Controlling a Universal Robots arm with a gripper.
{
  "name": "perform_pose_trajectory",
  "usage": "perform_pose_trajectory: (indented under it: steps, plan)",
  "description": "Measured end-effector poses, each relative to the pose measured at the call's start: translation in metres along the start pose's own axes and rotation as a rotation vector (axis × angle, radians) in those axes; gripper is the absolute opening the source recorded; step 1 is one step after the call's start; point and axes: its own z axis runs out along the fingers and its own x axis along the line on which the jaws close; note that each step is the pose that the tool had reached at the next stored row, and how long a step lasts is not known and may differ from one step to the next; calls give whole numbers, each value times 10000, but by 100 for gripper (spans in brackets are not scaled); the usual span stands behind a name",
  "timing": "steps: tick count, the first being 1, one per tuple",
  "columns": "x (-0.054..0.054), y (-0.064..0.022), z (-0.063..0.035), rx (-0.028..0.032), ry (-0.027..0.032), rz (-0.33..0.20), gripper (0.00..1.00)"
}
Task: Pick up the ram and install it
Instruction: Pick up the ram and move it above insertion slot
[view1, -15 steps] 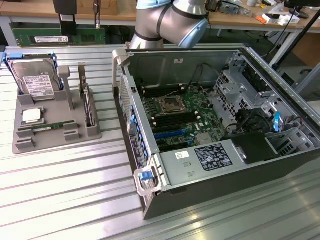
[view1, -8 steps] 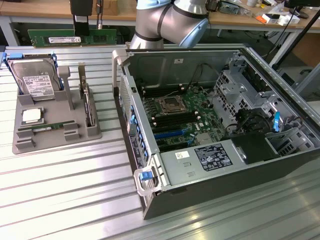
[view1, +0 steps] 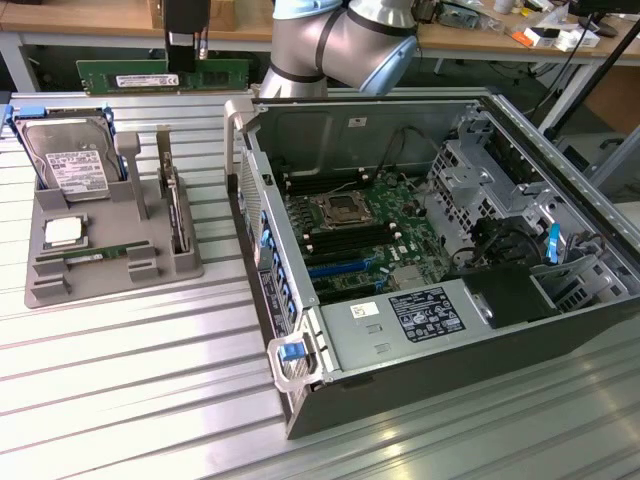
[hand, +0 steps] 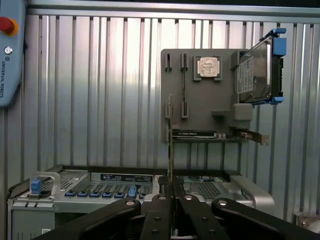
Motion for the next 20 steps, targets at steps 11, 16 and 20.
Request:
perform_pose_trajectory:
  steps: [11, 16, 20]
  plan:
    - [8, -244, -3, -2, 39, 2, 12]
    - [12, -367, -4, -2, 54, 2, 12]
    - [15, -461, -6, -2, 70, 3, 12]
